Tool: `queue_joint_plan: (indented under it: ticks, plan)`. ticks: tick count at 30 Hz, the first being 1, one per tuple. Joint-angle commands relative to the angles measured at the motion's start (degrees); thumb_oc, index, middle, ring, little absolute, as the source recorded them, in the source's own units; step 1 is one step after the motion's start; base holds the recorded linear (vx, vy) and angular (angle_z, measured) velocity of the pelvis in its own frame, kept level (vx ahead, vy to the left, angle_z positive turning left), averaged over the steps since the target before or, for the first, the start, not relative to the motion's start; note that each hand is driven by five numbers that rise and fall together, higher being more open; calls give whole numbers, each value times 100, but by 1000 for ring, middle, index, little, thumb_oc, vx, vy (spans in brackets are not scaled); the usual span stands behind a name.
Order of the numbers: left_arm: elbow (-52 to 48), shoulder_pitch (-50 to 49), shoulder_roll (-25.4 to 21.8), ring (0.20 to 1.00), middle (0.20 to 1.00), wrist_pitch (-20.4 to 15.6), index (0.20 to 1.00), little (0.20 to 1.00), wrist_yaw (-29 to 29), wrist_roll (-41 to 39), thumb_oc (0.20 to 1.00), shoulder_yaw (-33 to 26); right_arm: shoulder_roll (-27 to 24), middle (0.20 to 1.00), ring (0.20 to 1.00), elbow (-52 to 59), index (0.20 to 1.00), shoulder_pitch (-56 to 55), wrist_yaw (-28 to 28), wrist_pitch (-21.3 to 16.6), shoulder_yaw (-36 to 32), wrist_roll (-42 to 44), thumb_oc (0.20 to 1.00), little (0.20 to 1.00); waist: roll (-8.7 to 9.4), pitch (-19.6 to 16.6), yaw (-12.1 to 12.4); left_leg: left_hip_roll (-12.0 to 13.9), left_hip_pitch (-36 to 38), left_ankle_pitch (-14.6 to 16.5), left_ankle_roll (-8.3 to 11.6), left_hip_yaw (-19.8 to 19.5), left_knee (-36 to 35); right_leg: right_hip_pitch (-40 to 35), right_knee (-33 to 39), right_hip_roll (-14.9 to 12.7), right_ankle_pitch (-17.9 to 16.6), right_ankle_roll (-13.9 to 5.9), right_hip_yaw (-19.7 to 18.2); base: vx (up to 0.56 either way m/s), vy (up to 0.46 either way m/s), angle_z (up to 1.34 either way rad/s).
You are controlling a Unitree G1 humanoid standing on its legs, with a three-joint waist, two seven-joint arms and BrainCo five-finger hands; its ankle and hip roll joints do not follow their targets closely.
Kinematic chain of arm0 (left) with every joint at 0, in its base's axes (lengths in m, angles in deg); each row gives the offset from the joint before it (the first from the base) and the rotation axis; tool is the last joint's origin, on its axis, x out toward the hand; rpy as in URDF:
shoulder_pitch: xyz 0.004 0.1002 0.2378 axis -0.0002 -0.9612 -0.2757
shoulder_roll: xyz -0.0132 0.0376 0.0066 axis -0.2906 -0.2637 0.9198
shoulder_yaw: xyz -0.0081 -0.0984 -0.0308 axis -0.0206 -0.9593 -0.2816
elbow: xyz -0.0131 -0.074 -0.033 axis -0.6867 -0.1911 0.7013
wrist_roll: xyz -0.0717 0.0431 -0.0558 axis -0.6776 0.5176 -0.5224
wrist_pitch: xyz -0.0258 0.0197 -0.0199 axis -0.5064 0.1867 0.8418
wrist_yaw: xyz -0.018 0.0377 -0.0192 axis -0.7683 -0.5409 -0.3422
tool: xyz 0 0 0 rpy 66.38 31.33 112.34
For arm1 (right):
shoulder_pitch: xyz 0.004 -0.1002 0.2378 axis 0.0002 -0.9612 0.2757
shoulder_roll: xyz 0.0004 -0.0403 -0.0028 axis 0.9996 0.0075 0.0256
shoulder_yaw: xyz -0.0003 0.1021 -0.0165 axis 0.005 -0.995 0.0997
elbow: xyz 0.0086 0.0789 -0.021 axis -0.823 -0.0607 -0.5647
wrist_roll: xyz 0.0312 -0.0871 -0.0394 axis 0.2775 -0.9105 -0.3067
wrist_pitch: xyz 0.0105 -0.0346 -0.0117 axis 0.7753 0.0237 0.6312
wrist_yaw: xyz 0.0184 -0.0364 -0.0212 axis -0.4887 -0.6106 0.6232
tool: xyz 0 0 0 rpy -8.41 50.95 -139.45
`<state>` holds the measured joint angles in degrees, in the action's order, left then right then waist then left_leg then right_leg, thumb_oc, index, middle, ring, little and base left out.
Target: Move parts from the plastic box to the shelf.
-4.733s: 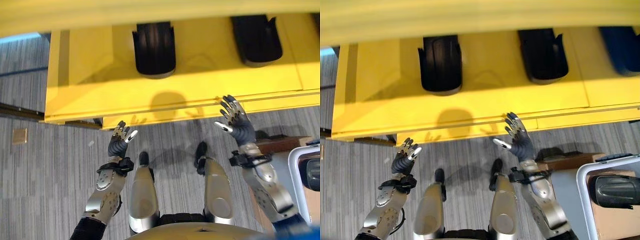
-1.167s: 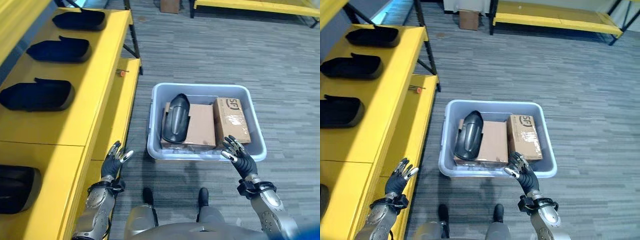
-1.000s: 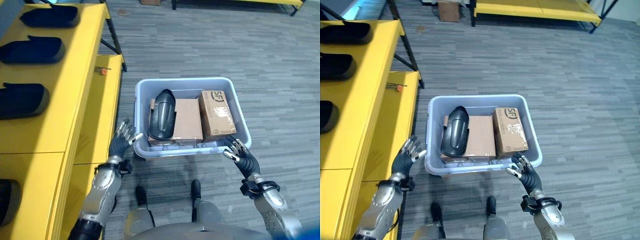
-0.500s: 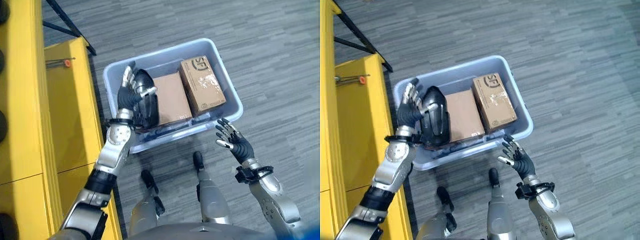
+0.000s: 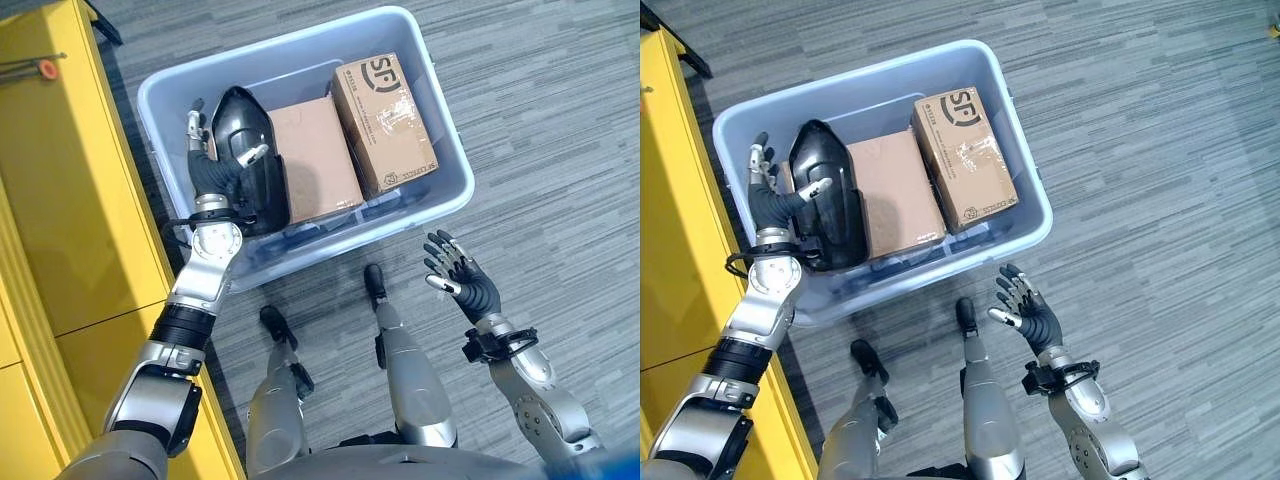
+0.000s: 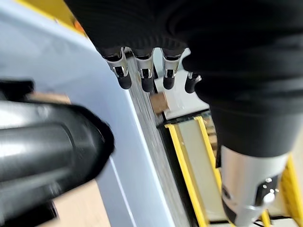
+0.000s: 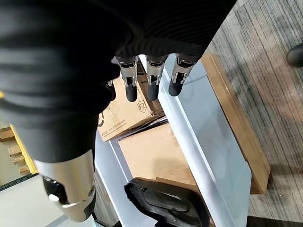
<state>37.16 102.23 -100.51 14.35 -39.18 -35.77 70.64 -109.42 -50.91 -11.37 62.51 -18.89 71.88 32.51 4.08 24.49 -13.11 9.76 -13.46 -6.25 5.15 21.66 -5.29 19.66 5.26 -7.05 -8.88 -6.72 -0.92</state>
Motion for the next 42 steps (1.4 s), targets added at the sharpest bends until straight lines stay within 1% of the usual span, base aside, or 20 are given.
queue_joint_plan:
  ticks: [1,4,5,13,18,28,29,36,42]
  plan:
    - [266,397,-334,1000,1000,-296,1000,1000,-293,355,1000,-171,13,1000,1000,368,1000,-59,12,-392,-130,210,1000,1000,103,-242,-10,407,-61,-87,416,-295,390,151,-515,-389,229,-504,85,0,0,0]
    - [431,494,-429,1000,1000,-271,1000,1000,-401,453,1000,-173,-24,1000,1000,372,1000,-89,14,-441,-114,213,1000,1000,132,-208,-11,410,-84,-96,422,-305,386,163,-495,-380,210,-499,90,0,0,0]
    - [622,620,-525,1000,1000,-225,1000,1000,-448,571,1000,-124,-55,1000,1000,362,1000,-110,28,-481,-83,244,1000,1000,170,-184,-15,423,-117,-110,432,-315,388,173,-479,-377,201,-494,102,0,0,0]
    - [1359,1109,-889,1000,1000,-123,1000,1000,-379,707,1000,237,-143,1000,1000,364,1000,-135,76,-563,-32,328,1000,1000,209,-143,-66,427,-324,-131,440,-394,456,284,-477,-366,180,-466,114,0,0,0]
    - [1789,1335,-958,1000,1000,-85,1000,1000,-344,678,1000,441,-189,1000,1000,401,1000,-194,101,-614,-8,384,1000,1000,221,-118,-110,423,-470,-133,440,-429,513,397,-497,-359,173,-443,104,0,0,0]
    - [2555,1581,-908,1000,1000,-37,1000,1000,-281,433,1000,560,-272,1000,1000,456,1000,-277,102,-679,12,378,1000,1000,269,-71,-157,442,-644,-136,438,-512,576,519,-529,-317,181,-405,111,2,-3,1]
    - [2787,1596,-842,1000,1000,-24,1000,1000,-200,283,1000,561,-280,1000,1000,458,1000,-294,109,-676,34,368,1000,1000,270,-56,-168,443,-653,-141,435,-525,573,526,-534,-319,192,-398,110,0,0,0]
    - [3540,1774,-685,1000,1000,39,1000,1000,46,-211,1000,548,-320,1000,1000,479,1000,-337,119,-671,105,337,1000,1000,261,-6,-200,423,-697,-127,435,-542,587,563,-555,-320,198,-391,83,0,0,0]
    - [3959,1895,-547,1000,1000,87,1000,1000,70,-531,1000,407,-321,1000,1000,486,1000,-376,89,-673,122,333,1000,1000,286,14,-212,406,-767,-105,428,-558,643,618,-562,-314,196,-379,61,0,0,0]
